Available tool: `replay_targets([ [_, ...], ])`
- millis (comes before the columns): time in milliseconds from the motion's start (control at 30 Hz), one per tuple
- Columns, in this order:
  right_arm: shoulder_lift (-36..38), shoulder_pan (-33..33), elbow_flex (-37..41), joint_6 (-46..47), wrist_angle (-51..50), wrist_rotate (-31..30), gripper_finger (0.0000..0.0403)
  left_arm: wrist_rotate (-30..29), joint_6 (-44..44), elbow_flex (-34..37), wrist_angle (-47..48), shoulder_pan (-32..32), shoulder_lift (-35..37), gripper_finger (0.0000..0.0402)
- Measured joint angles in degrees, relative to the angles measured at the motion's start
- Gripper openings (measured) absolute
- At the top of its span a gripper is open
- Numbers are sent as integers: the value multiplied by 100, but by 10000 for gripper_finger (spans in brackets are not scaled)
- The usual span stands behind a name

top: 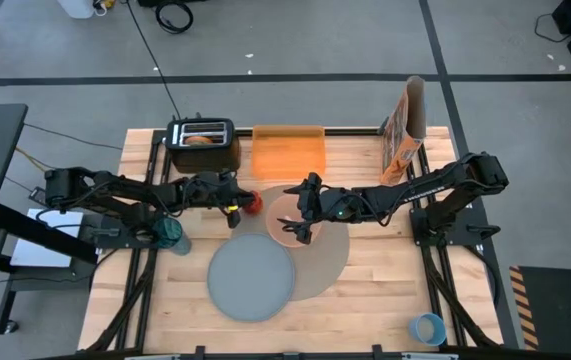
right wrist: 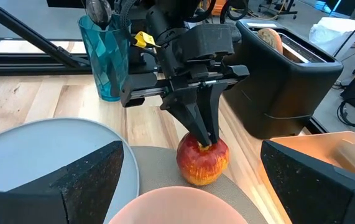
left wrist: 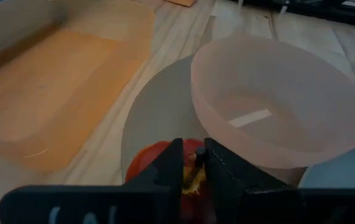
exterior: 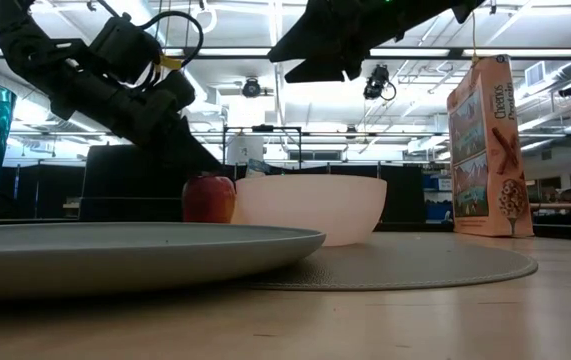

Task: Arrange a breakfast setting
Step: Put the red apple on the brown tablemat, then put the bagel on the blue plate

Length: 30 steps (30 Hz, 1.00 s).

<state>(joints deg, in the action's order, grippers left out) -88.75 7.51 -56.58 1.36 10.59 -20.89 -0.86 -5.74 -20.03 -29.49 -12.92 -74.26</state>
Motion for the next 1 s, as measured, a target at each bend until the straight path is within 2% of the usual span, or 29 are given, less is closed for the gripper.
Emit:
replay_targets([
  [333, 0, 46, 0, -125, -22, -8, 387, 2, 35, 0, -207, 1, 7, 126],
  [533, 0, 142, 0, -154, -51, -35, 387, 392, 122, -1, -671, 4, 100, 133],
  [733, 51, 229, 0, -154, -177, -52, 387, 400, 341, -210, -658, -14, 478, 133],
  [867, 159, 270, -1, -167, -216, -48, 387, 346, 360, -521, -77, -40, 797, 133],
  [1000, 282, 267, 0, -197, -249, -46, 387, 228, 637, -1155, 1319, -157, 1058, 133],
])
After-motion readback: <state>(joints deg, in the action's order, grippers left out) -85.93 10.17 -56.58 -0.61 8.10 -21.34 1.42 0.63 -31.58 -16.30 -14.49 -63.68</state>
